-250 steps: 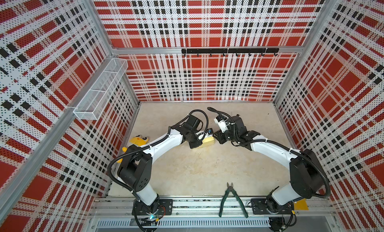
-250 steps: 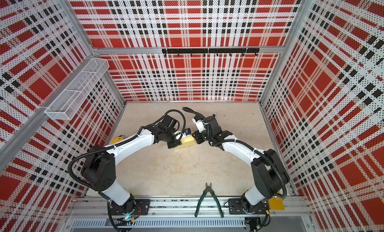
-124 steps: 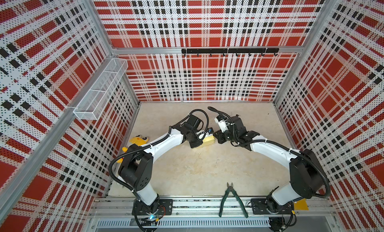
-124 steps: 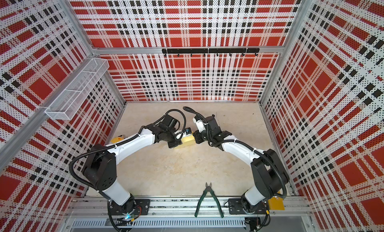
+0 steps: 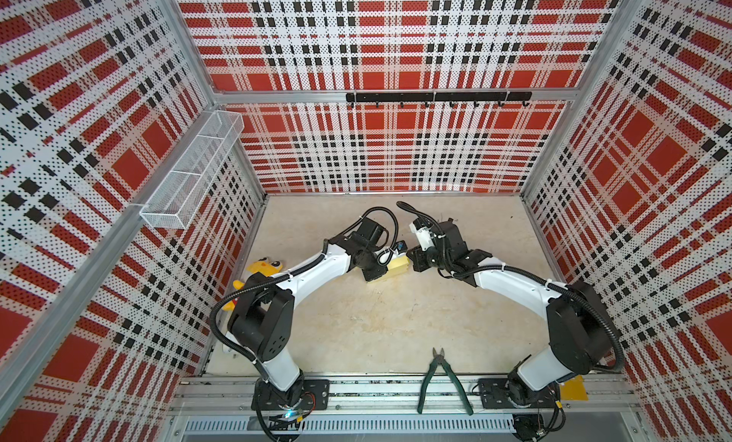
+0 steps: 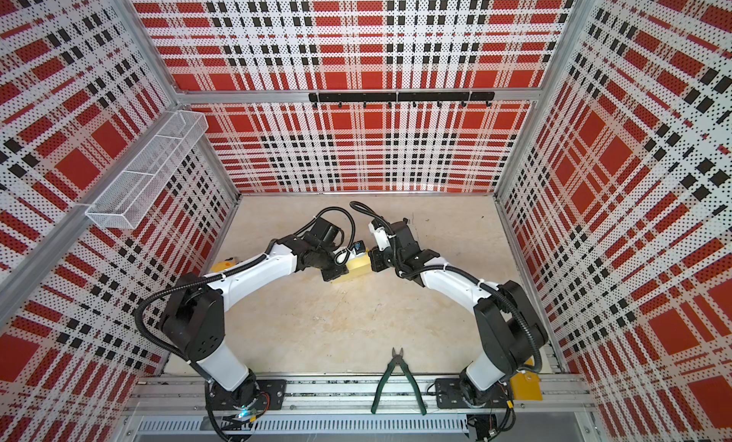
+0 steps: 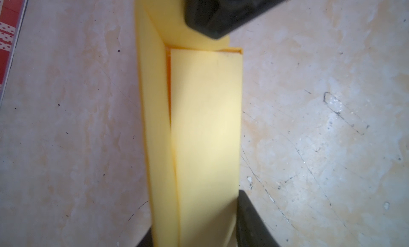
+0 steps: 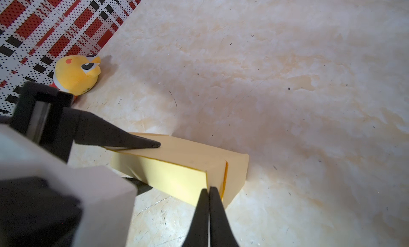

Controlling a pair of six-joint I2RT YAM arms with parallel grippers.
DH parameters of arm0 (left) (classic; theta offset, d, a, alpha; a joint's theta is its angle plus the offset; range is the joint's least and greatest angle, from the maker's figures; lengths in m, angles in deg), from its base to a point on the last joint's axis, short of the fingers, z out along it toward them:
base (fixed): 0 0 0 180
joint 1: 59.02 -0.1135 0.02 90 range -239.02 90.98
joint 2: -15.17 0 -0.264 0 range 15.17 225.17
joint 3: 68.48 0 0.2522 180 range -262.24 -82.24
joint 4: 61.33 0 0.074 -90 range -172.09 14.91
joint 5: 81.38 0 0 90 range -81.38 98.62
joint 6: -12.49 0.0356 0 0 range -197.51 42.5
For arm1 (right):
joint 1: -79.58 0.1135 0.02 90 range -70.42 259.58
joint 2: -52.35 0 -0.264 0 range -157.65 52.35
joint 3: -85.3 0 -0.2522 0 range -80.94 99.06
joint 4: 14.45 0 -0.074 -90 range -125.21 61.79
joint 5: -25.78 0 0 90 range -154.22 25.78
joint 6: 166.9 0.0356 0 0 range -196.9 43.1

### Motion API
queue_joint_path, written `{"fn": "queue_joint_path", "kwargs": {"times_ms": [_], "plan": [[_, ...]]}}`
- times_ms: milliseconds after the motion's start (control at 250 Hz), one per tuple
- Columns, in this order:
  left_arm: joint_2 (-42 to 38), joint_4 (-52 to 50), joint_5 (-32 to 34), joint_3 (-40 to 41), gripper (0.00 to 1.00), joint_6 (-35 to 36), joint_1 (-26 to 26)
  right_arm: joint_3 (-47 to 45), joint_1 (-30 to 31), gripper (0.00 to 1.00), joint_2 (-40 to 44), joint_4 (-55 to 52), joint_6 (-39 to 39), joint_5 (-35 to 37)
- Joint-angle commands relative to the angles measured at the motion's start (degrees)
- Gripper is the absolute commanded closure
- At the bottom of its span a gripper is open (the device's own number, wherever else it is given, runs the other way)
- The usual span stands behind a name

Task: Assemble paper box
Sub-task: Fold and tuck the lid into the gap.

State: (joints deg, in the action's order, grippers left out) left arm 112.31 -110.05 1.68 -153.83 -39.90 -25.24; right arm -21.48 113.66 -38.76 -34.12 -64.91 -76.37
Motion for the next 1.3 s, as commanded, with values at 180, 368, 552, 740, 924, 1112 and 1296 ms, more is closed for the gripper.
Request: {"fn": "queue_joint_path", "kwargs": {"times_ms": [180, 368, 552, 740, 924, 1112, 1296], "plan": [[2.36, -1.03, -1.67, -0.30, 0.66, -0.34, 0.30, 0.47, 0.77, 0.95, -2.12, 1.54, -1.28, 0.17], [2.59, -1.26, -2.79, -0.74, 0.66, -0.80, -0.32, 0.78, 0.74, 0.95, -2.88, 1.25, -2.84, 0.45], [3.33, -1.78, -3.43, -1.09, 0.64, -0.80, -0.47, 1.56, 0.80, 0.95, -4.43, 1.87, -3.02, -0.15], [3.93, -2.22, -3.65, -1.70, 0.61, -0.78, -1.00, 2.98, 0.73, 0.95, -6.28, 1.15, -3.59, 0.10], [3.67, -2.56, -3.86, -2.22, 0.55, -0.87, -1.36, 4.81, 0.71, 0.95, -7.64, -0.22, -4.25, 0.50], [3.01, -2.74, -4.15, -2.74, 0.43, -1.04, -2.00, 6.77, 0.72, 0.96, -9.54, -1.32, -4.42, 0.76], [2.01, -2.72, -4.54, -2.89, 0.40, -1.66, -2.67, 8.36, 0.72, 0.96, -10.73, -1.99, -4.61, 0.98]]}}
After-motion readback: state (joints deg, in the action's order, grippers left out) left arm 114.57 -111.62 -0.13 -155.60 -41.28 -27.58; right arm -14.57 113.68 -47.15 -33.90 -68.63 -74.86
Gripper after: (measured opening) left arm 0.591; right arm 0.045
